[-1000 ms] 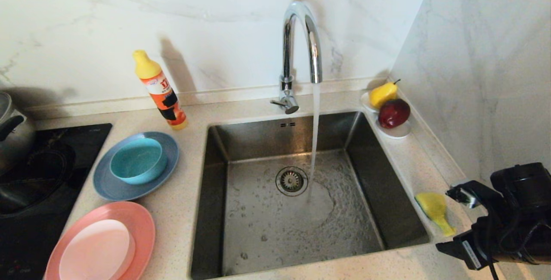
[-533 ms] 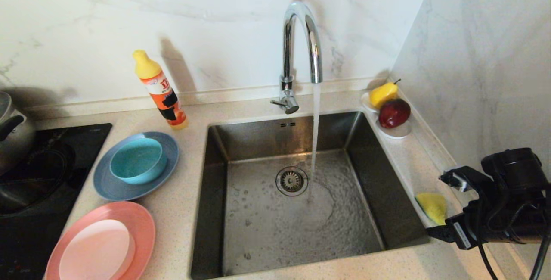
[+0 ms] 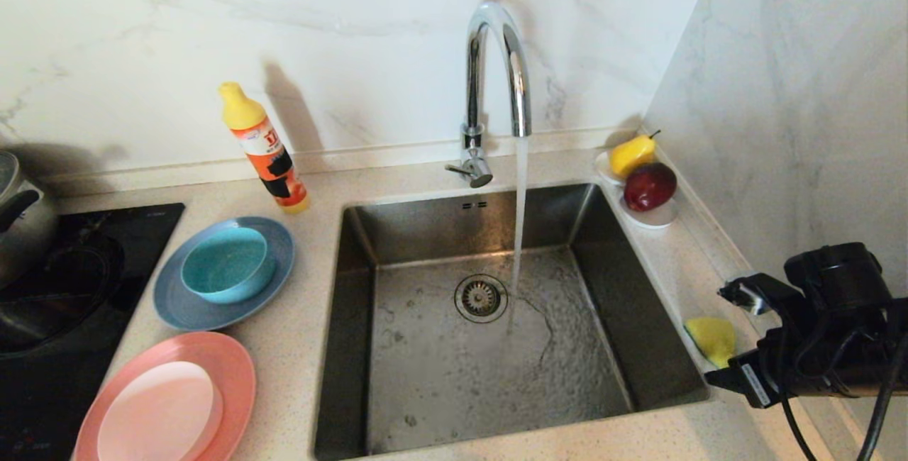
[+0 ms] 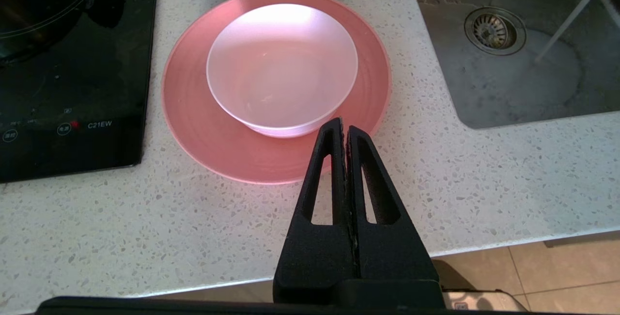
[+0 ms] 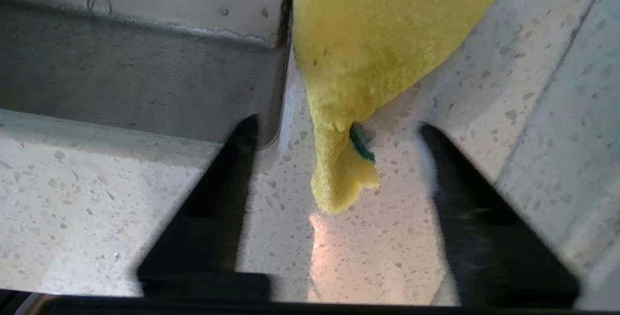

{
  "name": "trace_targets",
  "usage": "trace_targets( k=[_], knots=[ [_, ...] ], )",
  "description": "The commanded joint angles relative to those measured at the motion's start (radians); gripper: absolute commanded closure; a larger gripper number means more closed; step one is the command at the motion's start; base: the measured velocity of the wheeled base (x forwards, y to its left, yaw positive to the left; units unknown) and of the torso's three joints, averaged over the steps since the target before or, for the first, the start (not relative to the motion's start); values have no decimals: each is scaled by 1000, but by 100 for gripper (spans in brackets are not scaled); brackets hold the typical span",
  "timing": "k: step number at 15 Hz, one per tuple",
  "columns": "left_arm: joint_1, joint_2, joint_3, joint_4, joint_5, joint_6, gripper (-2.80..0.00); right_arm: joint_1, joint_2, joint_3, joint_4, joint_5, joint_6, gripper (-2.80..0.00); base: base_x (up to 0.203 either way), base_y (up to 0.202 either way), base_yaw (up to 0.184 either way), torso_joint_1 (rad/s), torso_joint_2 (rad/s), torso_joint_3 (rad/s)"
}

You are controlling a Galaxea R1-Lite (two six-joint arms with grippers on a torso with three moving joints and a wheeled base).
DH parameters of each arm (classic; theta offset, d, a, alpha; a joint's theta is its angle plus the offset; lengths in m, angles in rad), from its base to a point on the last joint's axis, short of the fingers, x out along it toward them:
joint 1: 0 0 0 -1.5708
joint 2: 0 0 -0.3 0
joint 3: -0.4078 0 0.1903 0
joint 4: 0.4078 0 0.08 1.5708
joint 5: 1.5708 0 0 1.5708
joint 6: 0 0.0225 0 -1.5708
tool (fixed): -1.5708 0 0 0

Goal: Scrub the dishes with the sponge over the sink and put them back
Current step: Pick up a bowl and the sponge

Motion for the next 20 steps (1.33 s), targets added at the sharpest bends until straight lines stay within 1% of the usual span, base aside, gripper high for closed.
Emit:
trace_targets(
  k=[1, 8, 11, 13, 16, 18, 19, 20],
  knots=[
    [0, 2, 0, 1, -1, 0, 0, 0, 2, -1, 1, 0, 0, 0, 0, 0, 0, 0, 0, 0],
    [0, 2, 0, 1, -1, 0, 0, 0, 3, -1, 2, 1, 3, 0, 0, 0, 0, 0, 0, 0],
    [0, 2, 0, 1, -1, 0, 0, 6, -84, 1, 31, 7, 0, 0, 0, 0, 0, 0, 0, 0],
    [0, 2, 0, 1, 0, 0, 0, 30, -178, -2, 86, 19, -2, 0, 0, 0, 0, 0, 0, 0],
    [0, 2, 0, 1, 0, 0, 0, 93, -342, -16, 196, 36, 0, 0, 0, 0, 0, 0, 0, 0],
    [0, 2, 0, 1, 0, 0, 0, 192, -446, -48, 315, 50, 17, 0, 0, 0, 0, 0, 0, 0],
    [0, 2, 0, 1, 1, 0, 0, 254, -476, -68, 353, 53, 51, 0, 0, 0, 0, 0, 0, 0],
    [0, 2, 0, 1, -1, 0, 0, 322, -496, -90, 380, 54, 105, 0, 0, 0, 0, 0, 0, 0]
  ],
)
